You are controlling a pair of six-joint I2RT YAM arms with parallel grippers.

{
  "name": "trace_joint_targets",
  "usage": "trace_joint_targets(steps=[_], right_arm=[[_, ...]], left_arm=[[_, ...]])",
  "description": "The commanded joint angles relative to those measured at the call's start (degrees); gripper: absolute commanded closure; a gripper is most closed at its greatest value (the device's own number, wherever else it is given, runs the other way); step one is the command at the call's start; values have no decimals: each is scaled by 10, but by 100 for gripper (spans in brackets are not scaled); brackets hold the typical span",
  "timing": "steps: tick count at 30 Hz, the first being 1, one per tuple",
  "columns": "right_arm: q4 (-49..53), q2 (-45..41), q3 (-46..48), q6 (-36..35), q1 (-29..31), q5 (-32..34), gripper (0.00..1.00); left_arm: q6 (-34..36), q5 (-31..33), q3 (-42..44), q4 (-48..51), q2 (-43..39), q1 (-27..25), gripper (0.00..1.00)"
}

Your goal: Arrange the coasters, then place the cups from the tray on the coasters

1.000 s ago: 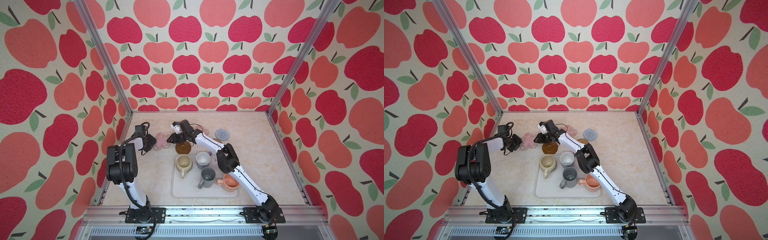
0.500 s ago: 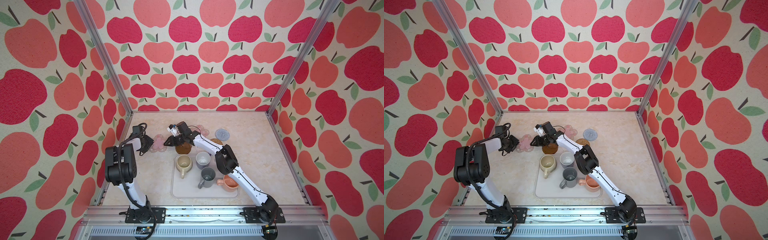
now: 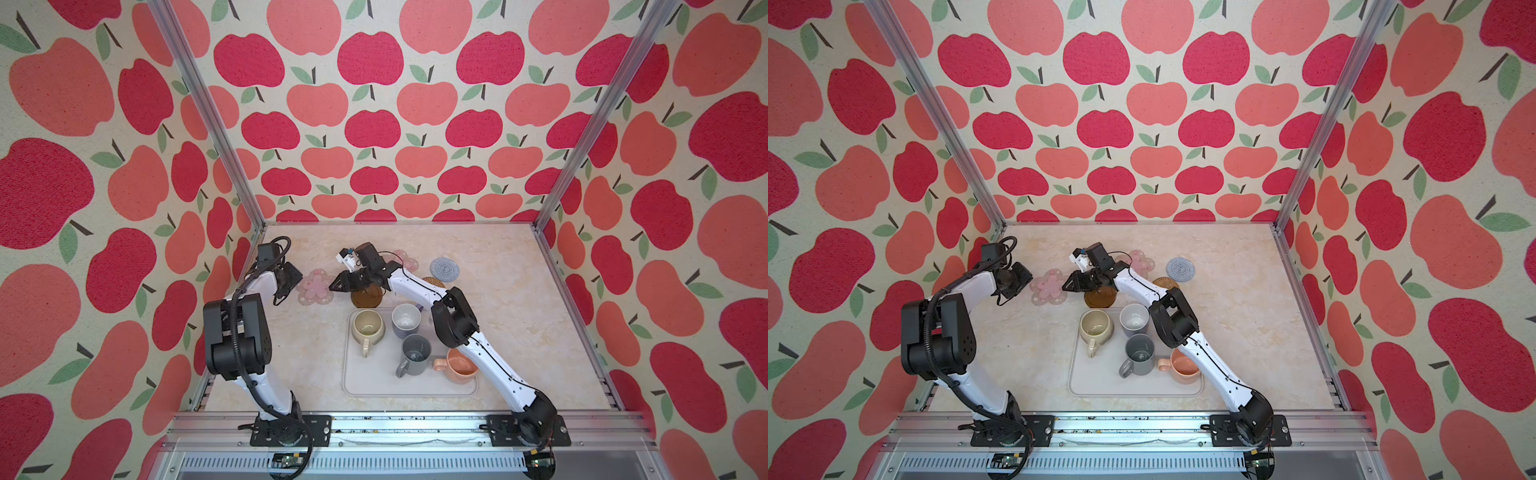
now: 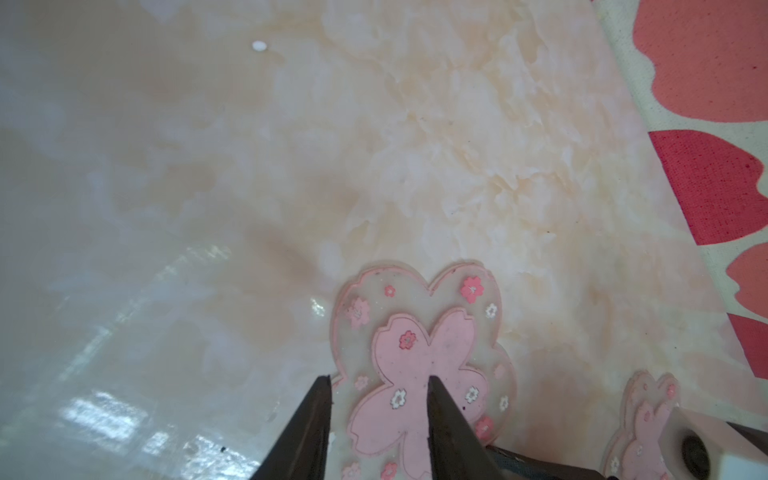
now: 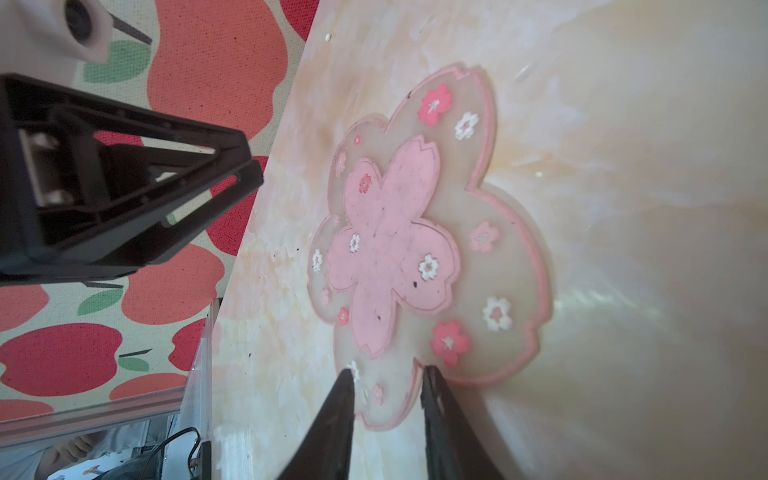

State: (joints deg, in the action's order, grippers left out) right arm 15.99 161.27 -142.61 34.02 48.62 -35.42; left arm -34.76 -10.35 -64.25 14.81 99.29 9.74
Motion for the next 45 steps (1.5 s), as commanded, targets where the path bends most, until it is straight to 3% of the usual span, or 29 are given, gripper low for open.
trace_joint_targets(steps=[1,8,12,25,34,45], right_arm=[[20,-51,16,-41,-29,25,64],[28,-148,84,-60,-68,46,61],[33,-223,157,-85,-85,76,59],[44,-428,392,-160,-131,138,55],[57,-483,468,-175,-148,152,53],[69,-502,496,-184,-155,164,51]], left_arm=[[34,-29,-23,38,-18,-20,59],[36,-32,-51,93,-12,-78,58],[29,21,-74,155,-1,-109,54],[-22,18,-17,183,2,-111,47],[-40,16,-8,184,34,-113,46],[-65,13,20,142,48,-113,45]])
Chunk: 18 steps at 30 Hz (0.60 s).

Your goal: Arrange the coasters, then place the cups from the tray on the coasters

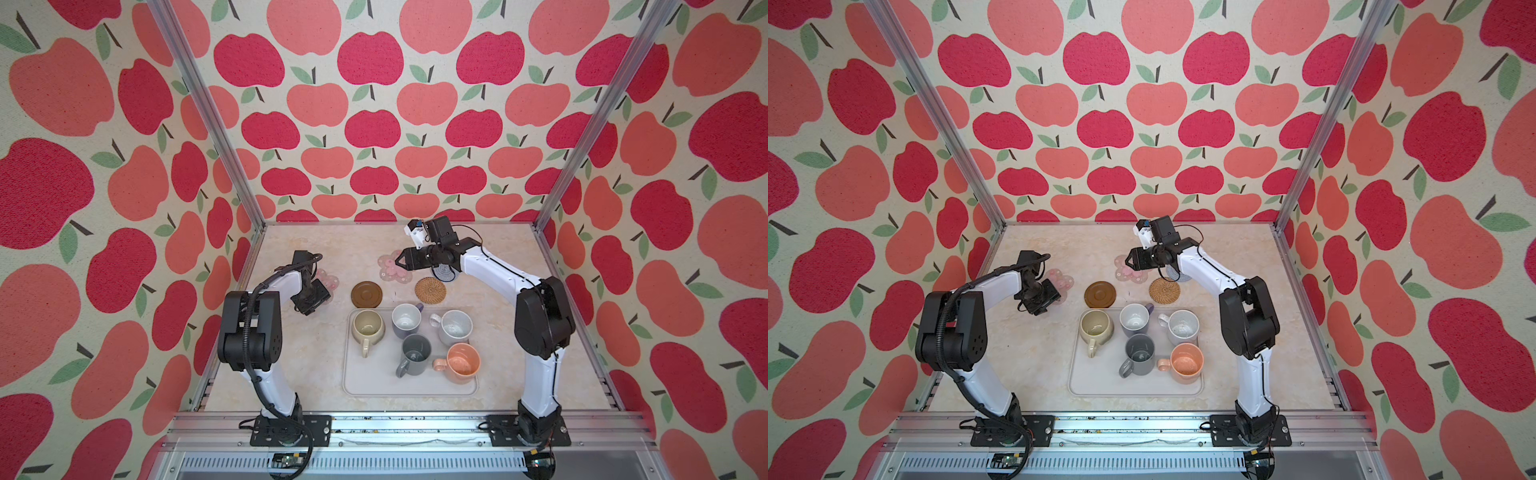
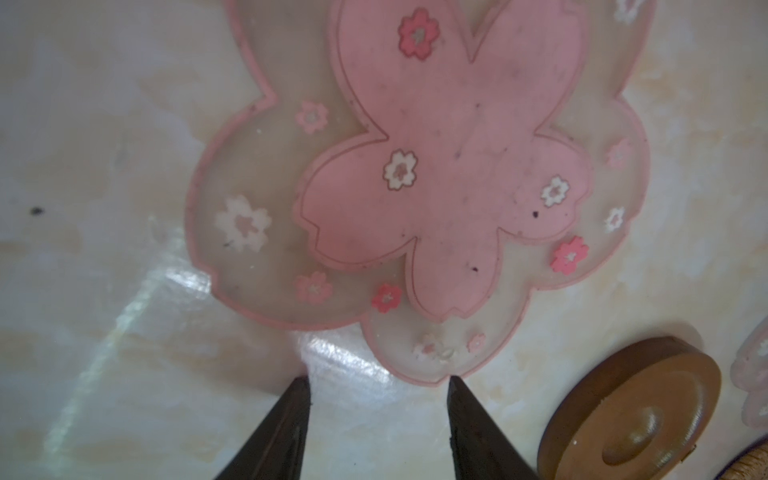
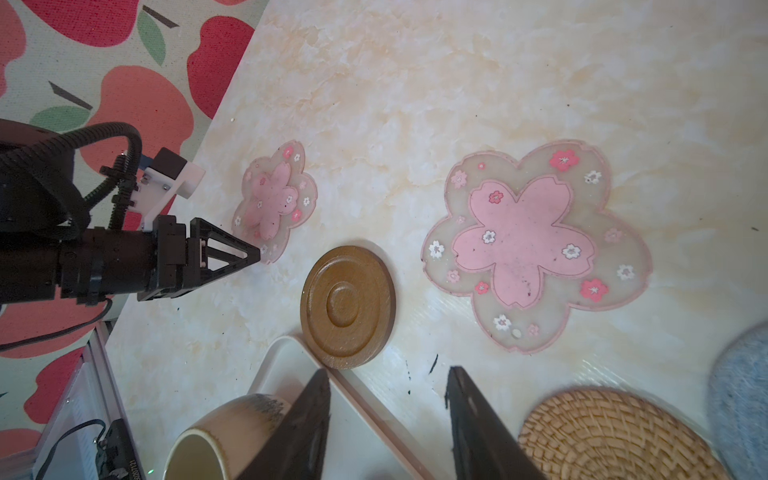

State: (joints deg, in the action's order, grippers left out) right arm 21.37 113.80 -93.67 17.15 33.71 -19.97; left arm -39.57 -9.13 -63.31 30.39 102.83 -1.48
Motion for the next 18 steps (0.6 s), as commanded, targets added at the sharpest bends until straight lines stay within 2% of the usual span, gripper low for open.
trace_joint_targets(steps=[1,10,18], right_arm=[[17,-29,8,-16,-7,11,51],[22,-39,21,-16,-9,21,51],[30,-40,23,-15,-9,30,51]], left_arm=[[-18,3,9,-17,16,-1,45],[-16,48,-21,-18,48,5,47],[-20,49,-54,-31,82,14,52]])
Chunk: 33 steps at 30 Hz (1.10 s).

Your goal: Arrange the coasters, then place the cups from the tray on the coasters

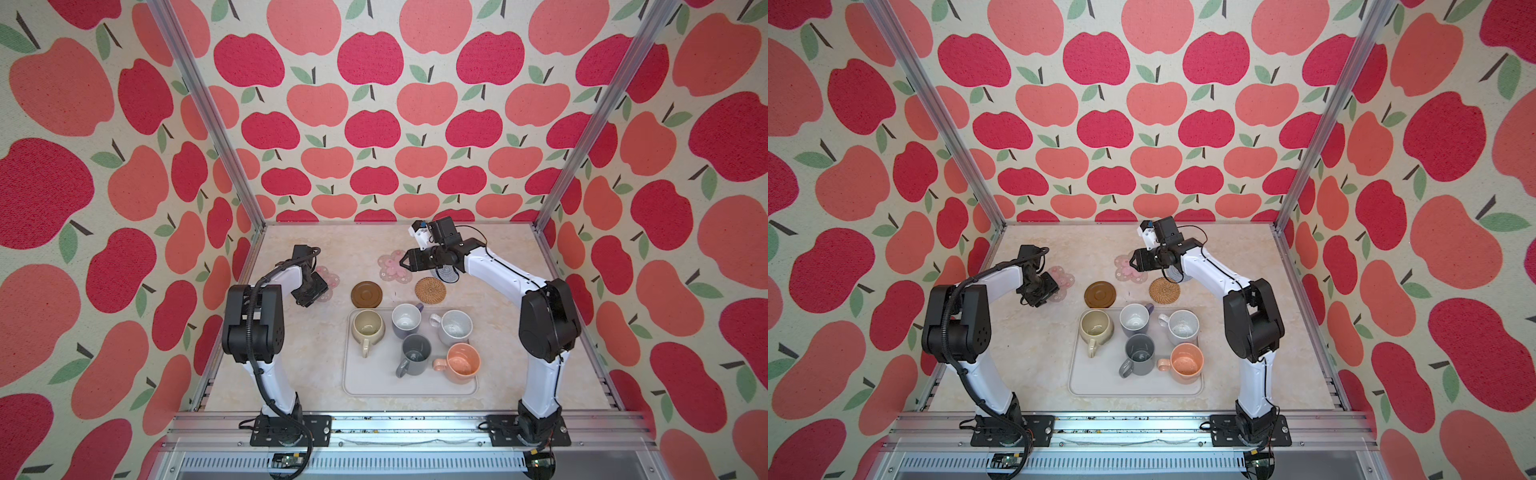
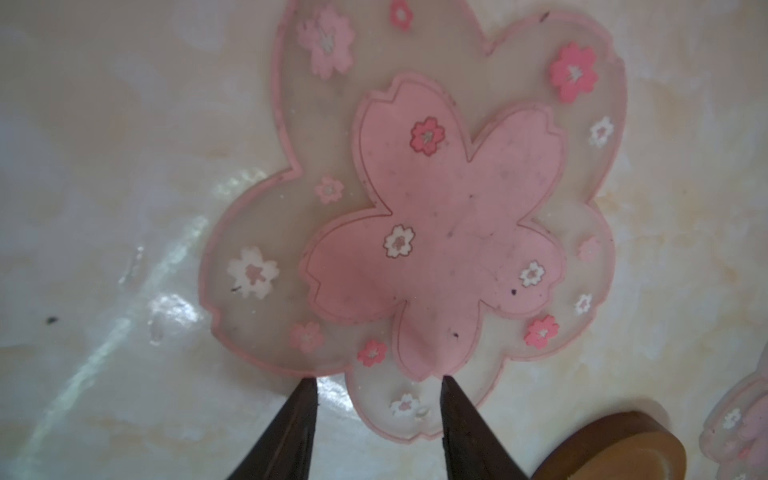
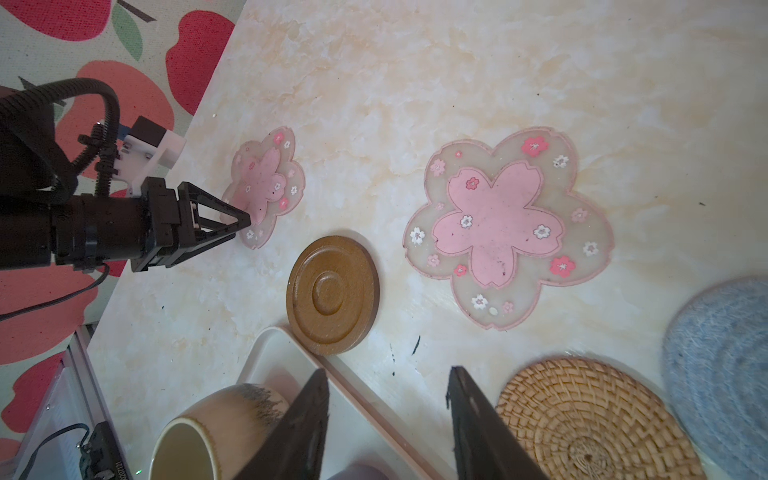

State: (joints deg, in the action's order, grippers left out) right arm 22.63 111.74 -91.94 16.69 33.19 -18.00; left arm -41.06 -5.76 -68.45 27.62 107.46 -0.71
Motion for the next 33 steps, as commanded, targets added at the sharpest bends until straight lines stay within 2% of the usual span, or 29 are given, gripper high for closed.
trace_joint_targets(steps=[1,14,20,22,26,30,33], right_arm=[[18,-20,5,-10,-4,12,51],[25,-16,3,-11,-6,23,50],[27,-15,1,-14,-6,23,50],[28,-16,2,-16,-7,24,50],[26,-16,6,-18,-7,26,50],[18,-17,12,-12,-6,24,50],[11,-22,21,-9,-6,24,50]], left_arm=[[-8,12,-4,-7,41,7,52],[-66,-35,-41,-38,95,11,54],[-74,-26,-21,-18,65,6,53],[-60,-21,-16,-8,42,3,53],[23,-5,-59,40,14,-20,53],[64,-27,-116,78,34,-35,53],[70,-50,-134,74,61,-45,54]])
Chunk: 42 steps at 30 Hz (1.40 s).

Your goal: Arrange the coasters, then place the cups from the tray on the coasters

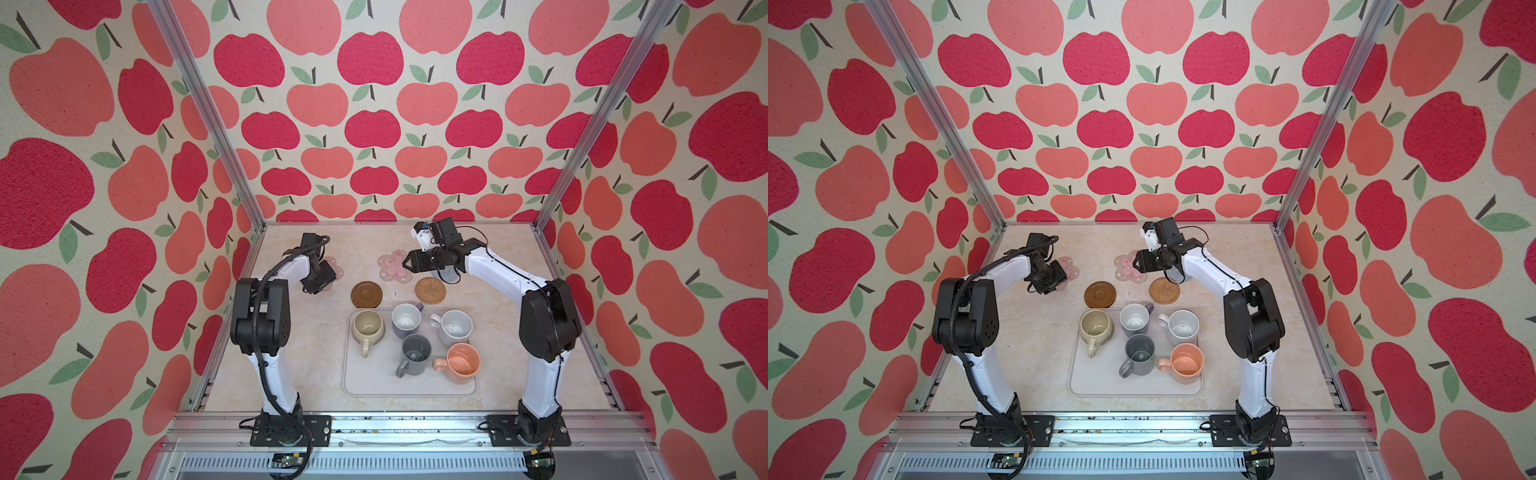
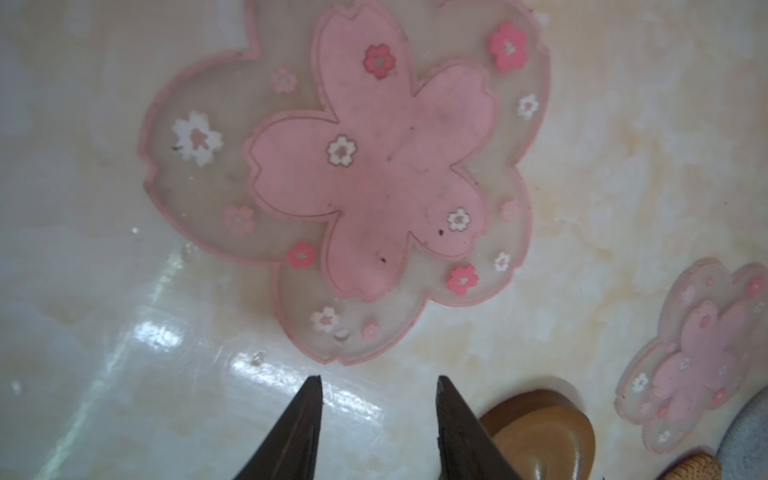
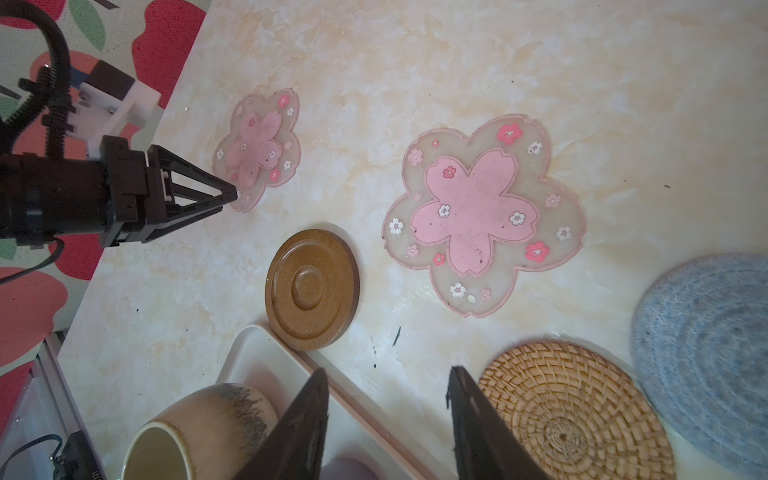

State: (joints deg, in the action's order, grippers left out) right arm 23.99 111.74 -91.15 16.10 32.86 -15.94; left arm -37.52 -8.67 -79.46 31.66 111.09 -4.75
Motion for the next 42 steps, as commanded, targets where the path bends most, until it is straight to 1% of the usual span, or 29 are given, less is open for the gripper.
trace_joint_targets(steps=[1,6,15,20,24,27,33,37,42], right_arm=[[-3,-23,15,-4,-3,3,50],[0,-27,20,-4,-4,9,50],[2,-34,26,-8,-9,16,50],[0,-33,30,-6,-10,14,50],[1,-35,34,-7,-10,16,50],[2,-40,36,-10,-11,19,50],[3,-41,37,-9,-11,16,50],[-1,-37,39,0,-12,6,50],[-10,-21,39,25,-11,-25,50]], left_arm=[[34,-28,-29,31,34,-8,54],[26,-59,-45,8,81,-16,56],[17,-79,-65,-14,108,-31,57],[11,-68,-80,-18,124,-31,58],[10,-47,-98,-11,138,-29,58],[7,-26,-108,-2,144,-23,58],[1,-11,-112,-5,147,-5,59],[1,-9,-112,-4,143,6,59],[12,-53,-107,-28,130,4,58]])
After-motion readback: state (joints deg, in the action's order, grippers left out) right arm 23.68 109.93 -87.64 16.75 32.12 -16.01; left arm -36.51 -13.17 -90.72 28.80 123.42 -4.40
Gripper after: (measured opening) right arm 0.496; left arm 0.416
